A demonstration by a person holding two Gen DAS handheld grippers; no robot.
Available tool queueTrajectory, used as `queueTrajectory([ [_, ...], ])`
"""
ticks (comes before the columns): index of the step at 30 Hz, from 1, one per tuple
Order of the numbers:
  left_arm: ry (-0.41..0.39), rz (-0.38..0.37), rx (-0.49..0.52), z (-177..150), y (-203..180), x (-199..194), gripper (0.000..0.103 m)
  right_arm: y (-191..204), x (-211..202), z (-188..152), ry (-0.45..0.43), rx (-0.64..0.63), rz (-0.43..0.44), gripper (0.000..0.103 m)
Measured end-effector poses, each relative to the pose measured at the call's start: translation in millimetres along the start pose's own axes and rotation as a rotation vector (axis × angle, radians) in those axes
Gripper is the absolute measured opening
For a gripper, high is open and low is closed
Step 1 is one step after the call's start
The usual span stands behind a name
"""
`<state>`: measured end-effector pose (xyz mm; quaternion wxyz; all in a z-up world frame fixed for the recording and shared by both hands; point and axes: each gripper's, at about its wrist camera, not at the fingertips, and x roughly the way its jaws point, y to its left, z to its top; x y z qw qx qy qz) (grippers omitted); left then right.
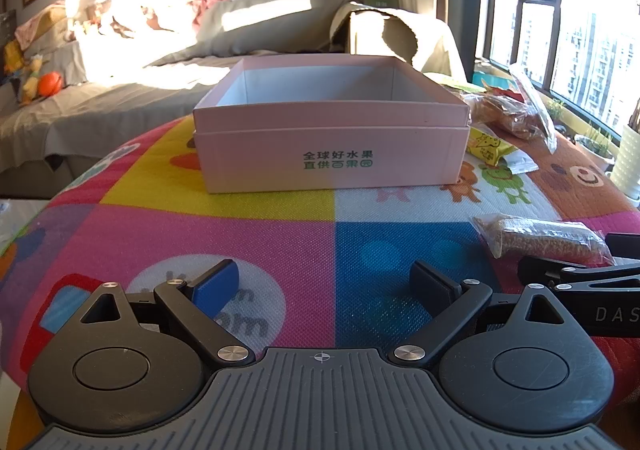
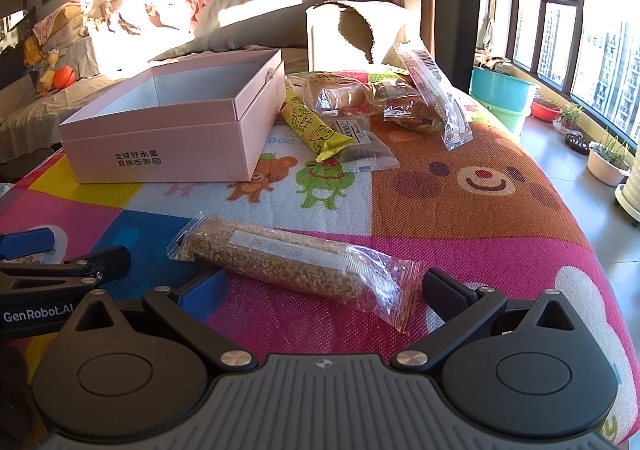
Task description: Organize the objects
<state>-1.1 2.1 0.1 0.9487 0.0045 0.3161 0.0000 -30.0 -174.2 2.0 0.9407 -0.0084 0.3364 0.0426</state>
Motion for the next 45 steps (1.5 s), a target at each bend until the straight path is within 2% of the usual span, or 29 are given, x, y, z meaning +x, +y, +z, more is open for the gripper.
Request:
queueTrajectory([
  [17, -0.003, -0.005, -0.001, 0.8, -0.4, 0.9, 0.097, -1.1, -1.4, -1.7, -0.008, 0.004, 0.000, 0.103],
  [19, -0.007, -0.017, 0.006, 2.0, 1.5, -0.1, 0.094, -1.8, -0.5, 0.8, 0.012, -0.003, 0.006, 0.103],
  [20, -0.008, -0.029, 0.013, 4.1, 3.5, -1.8, 0.089, -2.4, 0.5, 3.5, 0.032, -0.010, 0.012, 0.103],
  [23, -0.022, -0.080, 0.014, 24.8, 16.7, -13.3, 0.080, -4.0, 4.3, 14.4, 0.111, -0.021, 0.031, 0.103],
  [26, -0.099, -0.098, -0.030, 63.3, 40.7, -26.0, 0.080, -2.4, 9.3, 22.4, 0.173, -0.022, 0.027, 0.103],
  [29, -0.140, -0.085, -0.067, 104.1, 69.9, -15.6, 0.080, 2.1, 12.0, 24.7, 0.192, -0.020, 0.006, 0.103],
  [31, -0.126, -0.030, -0.076, 125.5, 86.2, 6.0, 0.080, 3.1, 12.8, 25.9, 0.194, -0.033, 0.010, 0.103],
  [33, -0.080, 0.002, -0.091, 141.5, 98.6, 32.3, 0.078, 0.1, 14.3, 28.1, 0.206, -0.026, 0.025, 0.103],
  [36, 0.003, -0.019, -0.087, 154.6, 105.8, 70.3, 0.078, 0.8, 14.7, 28.6, 0.209, -0.035, 0.025, 0.103],
  [38, 0.052, -0.037, -0.096, 152.9, 105.8, 89.1, 0.070, 0.4, 14.7, 29.5, 0.215, -0.037, 0.030, 0.103],
  [42, 0.103, -0.058, -0.050, 136.6, 94.4, 108.5, 0.056, 0.7, 13.4, 27.7, 0.205, -0.034, 0.029, 0.103],
  [44, 0.140, -0.070, -0.062, 130.7, 92.9, 117.1, 0.036, -0.3, 11.7, 27.3, 0.202, -0.041, 0.039, 0.103],
  [45, 0.151, -0.054, -0.066, 128.5, 92.5, 119.4, 0.033, -2.0, 10.3, 27.3, 0.202, -0.045, 0.053, 0.103],
])
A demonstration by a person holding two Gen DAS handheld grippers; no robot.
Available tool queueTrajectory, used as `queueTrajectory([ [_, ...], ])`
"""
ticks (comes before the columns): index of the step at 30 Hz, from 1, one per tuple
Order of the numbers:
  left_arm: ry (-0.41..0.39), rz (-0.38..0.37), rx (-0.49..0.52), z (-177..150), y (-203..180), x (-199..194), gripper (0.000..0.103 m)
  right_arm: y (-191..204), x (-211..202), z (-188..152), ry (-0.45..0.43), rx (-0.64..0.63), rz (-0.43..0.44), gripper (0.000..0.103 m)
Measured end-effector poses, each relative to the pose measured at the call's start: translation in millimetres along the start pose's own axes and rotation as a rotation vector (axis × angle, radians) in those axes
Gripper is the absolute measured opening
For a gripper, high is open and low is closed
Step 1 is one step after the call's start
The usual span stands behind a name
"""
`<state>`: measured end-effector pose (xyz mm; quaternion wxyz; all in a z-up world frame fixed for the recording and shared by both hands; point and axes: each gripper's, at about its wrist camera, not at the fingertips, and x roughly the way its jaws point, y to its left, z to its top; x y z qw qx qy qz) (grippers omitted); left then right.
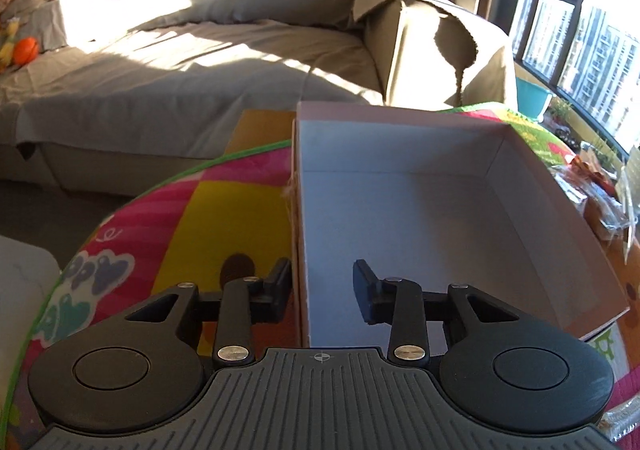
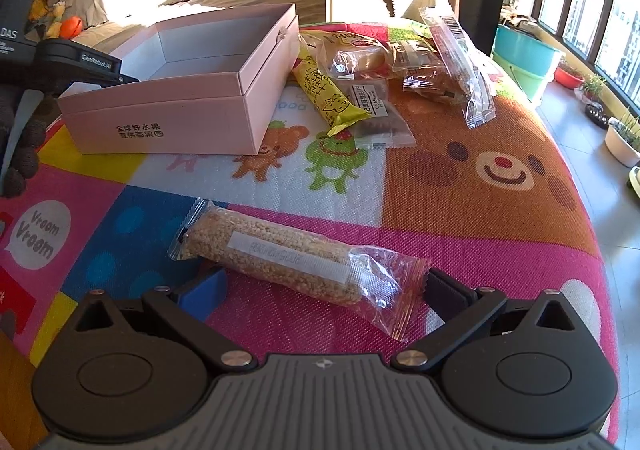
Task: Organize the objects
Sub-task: 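Move the left gripper to the pink box wall and clamp it, then grasp the clear-wrapped granola bar with the right gripper and lift it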
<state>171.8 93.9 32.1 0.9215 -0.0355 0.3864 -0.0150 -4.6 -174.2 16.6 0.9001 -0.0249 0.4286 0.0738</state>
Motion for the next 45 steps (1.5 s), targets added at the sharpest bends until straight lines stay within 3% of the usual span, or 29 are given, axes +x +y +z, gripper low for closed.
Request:
queueTrajectory([
  [2, 0.015, 0.033, -0.007, -3.2, 2.7, 3.4, 0.017, -4.3, -7.0, -2.8, -0.008, -0.004, 0.041, 0.103],
  [4, 0.017, 0.035, -0.012, -4.9, 6.8, 3.9, 0.013, -8.9, -21.0, -5.9, -0.049, -0.010, 0.073, 0.103],
  [9, -0.004, 0.025, -0.025, -5.3, 10.8, 0.3, 0.010, -20.6, -46.6, 8.9, -0.162, -0.057, 0.041, 0.102],
  [14, -0.018, 0.013, 0.004, -2.2, 9.6, 0.6, 0.010, -36.0, -42.0, 29.5, -0.192, -0.039, 0.041, 0.074],
  [19, -0.048, 0.003, -0.006, -4.9, 13.4, -1.7, 0.010, -57.4, -17.6, 39.4, -0.120, 0.040, 0.040, 0.056],
  [22, -0.079, -0.001, -0.035, -3.4, 19.4, -4.4, 0.010, -68.5, -8.2, 33.0, -0.064, 0.108, 0.067, 0.055],
  [27, -0.085, -0.003, -0.039, -1.8, 19.7, -5.4, 0.010, -65.5, -12.8, 15.5, 0.018, 0.209, 0.242, 0.055],
  [30, -0.085, 0.003, -0.029, 0.0, 17.0, -4.4, 0.010, -40.8, -28.9, 14.2, -0.008, 0.107, 0.303, 0.056],
  [33, -0.084, -0.003, -0.006, -0.2, 12.9, -4.0, 0.010, -9.2, -42.7, 14.2, -0.069, -0.098, 0.276, 0.061],
  [38, -0.086, -0.012, -0.003, -2.0, 14.1, -3.6, 0.011, 27.7, -44.7, 7.7, -0.051, -0.335, 0.291, 0.063],
  [41, -0.084, -0.010, -0.012, -3.2, 14.8, -4.0, 0.011, 39.7, -34.4, 5.7, -0.071, -0.400, 0.237, 0.064],
  [45, -0.083, -0.004, -0.022, -5.1, 13.7, -6.2, 0.011, 40.8, -12.5, 14.1, -0.036, -0.376, 0.248, 0.064],
])
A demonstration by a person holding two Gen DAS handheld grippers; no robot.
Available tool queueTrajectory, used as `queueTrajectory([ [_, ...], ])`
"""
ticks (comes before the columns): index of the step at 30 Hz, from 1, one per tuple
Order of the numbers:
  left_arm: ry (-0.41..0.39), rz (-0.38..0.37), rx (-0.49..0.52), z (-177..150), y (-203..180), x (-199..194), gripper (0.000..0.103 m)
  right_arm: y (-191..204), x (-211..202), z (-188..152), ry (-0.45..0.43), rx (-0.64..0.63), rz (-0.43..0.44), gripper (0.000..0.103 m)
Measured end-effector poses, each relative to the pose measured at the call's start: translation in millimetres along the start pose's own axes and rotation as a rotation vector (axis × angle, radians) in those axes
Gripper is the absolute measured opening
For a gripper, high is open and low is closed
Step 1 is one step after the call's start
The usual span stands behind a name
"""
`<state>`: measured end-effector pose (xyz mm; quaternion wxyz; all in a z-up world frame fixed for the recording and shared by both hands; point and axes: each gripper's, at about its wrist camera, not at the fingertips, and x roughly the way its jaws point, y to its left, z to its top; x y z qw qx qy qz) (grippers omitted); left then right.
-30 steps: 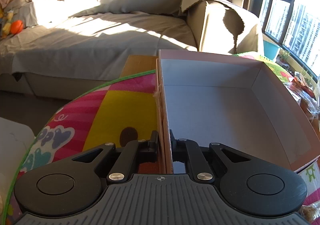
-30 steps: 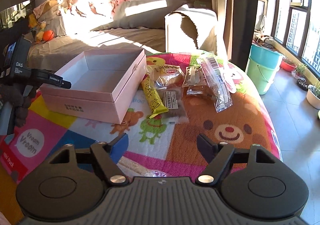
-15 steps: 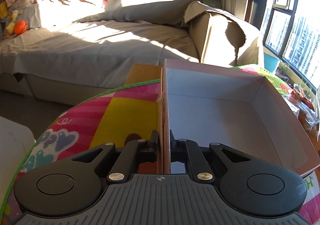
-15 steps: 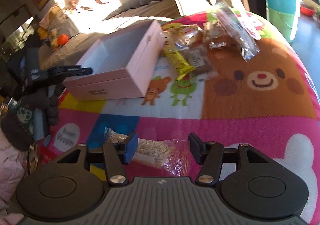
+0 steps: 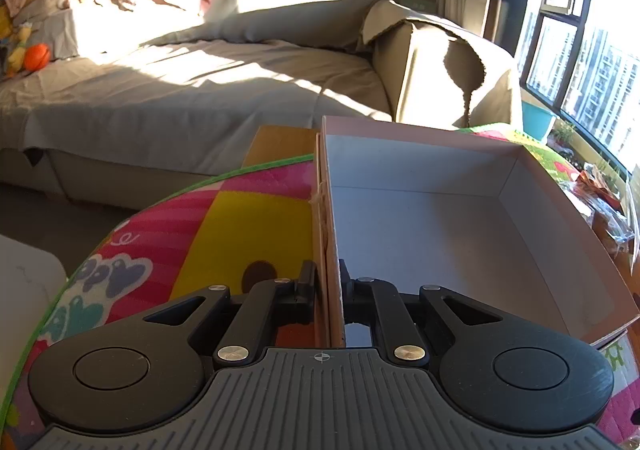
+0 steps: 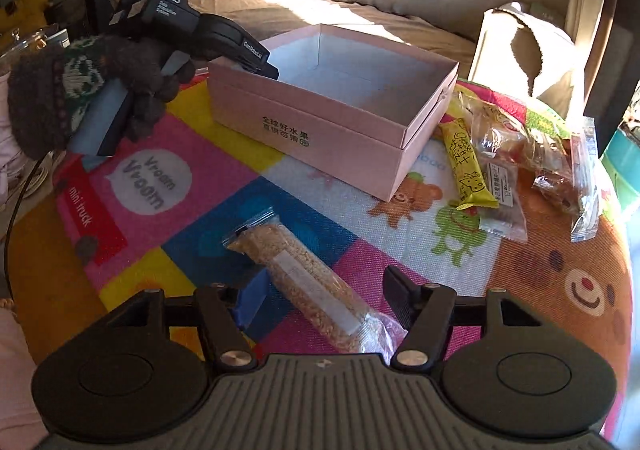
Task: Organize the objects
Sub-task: 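Grasp the clear-wrapped granola bar with the right gripper and lift it, then lower the granola bar into the pink box and open the right gripper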
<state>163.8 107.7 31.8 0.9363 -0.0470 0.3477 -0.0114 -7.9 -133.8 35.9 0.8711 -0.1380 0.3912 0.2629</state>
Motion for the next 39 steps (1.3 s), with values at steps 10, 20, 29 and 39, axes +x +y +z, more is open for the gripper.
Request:
queueTrajectory([
  [10, -0.004, 0.005, -0.009, -1.8, -4.9, -1.5, 0.011, -8.9, -23.0, 20.0, -0.003, 0.083, 0.027, 0.028],
  [20, -0.004, -0.016, -0.013, -3.6, -3.2, 0.2, 0.012, -39.8, -43.9, 139.4, -0.238, 0.338, 0.080, 0.028],
  [29, -0.002, -0.030, -0.041, -5.2, 1.0, -2.0, 0.013, -35.8, 50.1, 200.4, -0.180, 0.484, 0.158, 0.031],
  [39, -0.008, -0.026, -0.065, -6.0, 2.4, -2.8, 0.013, -104.8, -31.7, 123.8, -0.311, 0.449, -0.137, 0.051],
])
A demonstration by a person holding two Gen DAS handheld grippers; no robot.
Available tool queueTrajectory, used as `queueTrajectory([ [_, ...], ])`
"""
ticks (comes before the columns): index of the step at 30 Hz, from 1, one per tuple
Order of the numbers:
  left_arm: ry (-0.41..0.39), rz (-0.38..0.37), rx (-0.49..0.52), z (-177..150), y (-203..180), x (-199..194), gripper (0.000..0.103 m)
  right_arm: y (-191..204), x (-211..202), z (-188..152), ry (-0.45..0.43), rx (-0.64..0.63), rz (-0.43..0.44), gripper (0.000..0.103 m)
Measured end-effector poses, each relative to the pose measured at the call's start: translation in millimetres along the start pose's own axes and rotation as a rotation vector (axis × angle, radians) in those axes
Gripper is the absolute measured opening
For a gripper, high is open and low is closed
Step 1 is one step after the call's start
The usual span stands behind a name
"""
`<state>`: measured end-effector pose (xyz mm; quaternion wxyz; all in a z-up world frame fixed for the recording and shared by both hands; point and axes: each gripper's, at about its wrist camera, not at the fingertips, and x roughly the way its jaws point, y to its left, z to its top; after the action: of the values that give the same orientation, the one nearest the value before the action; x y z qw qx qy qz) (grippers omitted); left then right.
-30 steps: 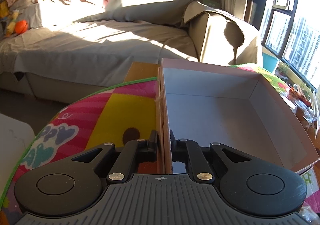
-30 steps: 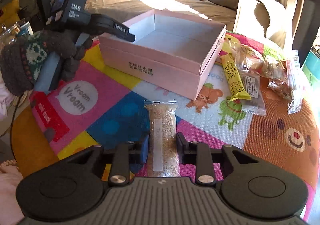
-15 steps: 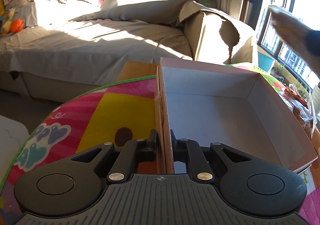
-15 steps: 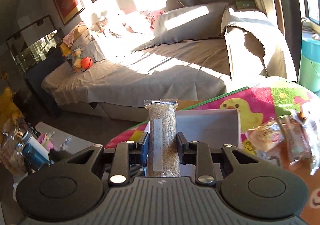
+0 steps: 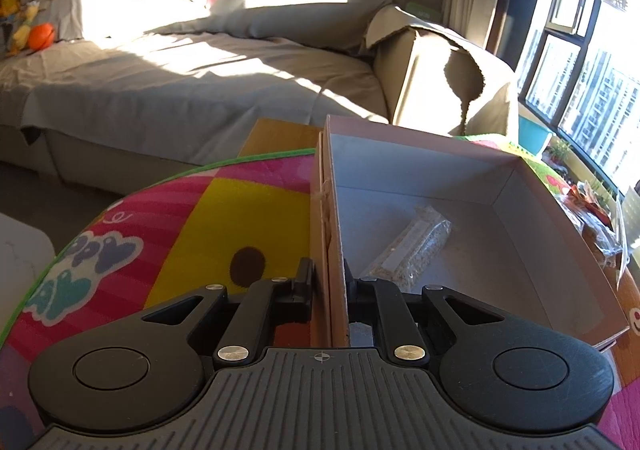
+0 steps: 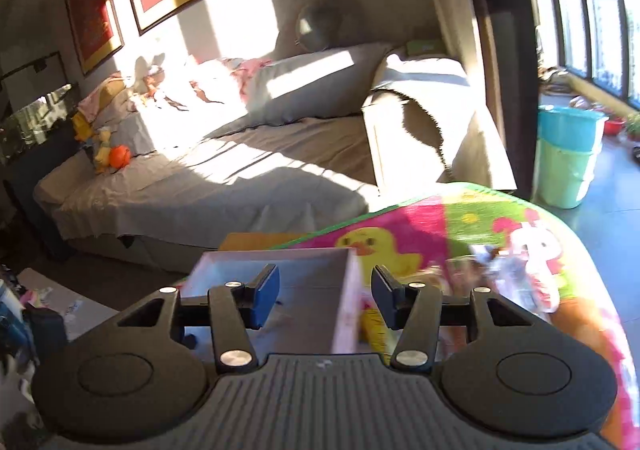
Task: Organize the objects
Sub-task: 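Lower the granola bar into the pink box and open the right gripper, then reach the right gripper to the clear snack packets and grasp one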
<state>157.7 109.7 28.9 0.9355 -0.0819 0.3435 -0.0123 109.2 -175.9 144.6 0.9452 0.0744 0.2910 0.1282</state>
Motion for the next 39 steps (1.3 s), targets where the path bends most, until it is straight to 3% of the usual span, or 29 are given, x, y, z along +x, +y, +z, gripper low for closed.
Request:
queueTrajectory([
  [5, 0.000, 0.003, 0.004, -0.5, -0.3, 0.0, 0.013, -31.2, -7.6, -35.0, 0.050, -0.076, -0.100, 0.051],
  [9, 0.010, 0.001, 0.008, -0.5, 0.5, -0.2, 0.013, -27.3, 13.2, -62.1, 0.124, -0.133, -0.094, 0.050],
  [16, 0.030, 0.009, 0.024, -1.2, -1.9, -0.1, 0.013, -31.7, 67.9, -71.6, 0.188, -0.074, -0.054, 0.046],
  [18, 0.032, 0.010, 0.028, -2.6, -3.4, -1.6, 0.013, -37.0, 70.8, -73.8, 0.209, -0.020, -0.012, 0.042],
  [19, 0.033, 0.011, 0.029, -2.7, -3.7, -1.7, 0.013, -38.0, 69.1, -74.2, 0.212, -0.008, -0.011, 0.033],
  [20, 0.033, 0.011, 0.028, -2.5, -3.7, -1.7, 0.013, -38.0, 67.1, -75.1, 0.223, -0.009, -0.022, 0.018],
  [21, 0.032, 0.012, 0.027, -2.3, -3.9, -1.5, 0.013, -39.5, 63.9, -76.5, 0.237, -0.007, -0.031, 0.014],
  [26, 0.028, 0.011, 0.023, -3.9, -3.7, -1.9, 0.013, -54.7, 29.4, -92.8, 0.265, 0.021, -0.063, 0.011],
  [33, 0.029, 0.015, 0.014, -3.1, -4.2, -1.1, 0.013, -50.1, -8.2, -119.3, 0.221, -0.107, -0.172, 0.012],
  [39, 0.030, 0.007, 0.014, -3.4, -1.8, -1.4, 0.013, -40.7, 10.8, -100.3, 0.170, -0.076, -0.062, 0.013],
])
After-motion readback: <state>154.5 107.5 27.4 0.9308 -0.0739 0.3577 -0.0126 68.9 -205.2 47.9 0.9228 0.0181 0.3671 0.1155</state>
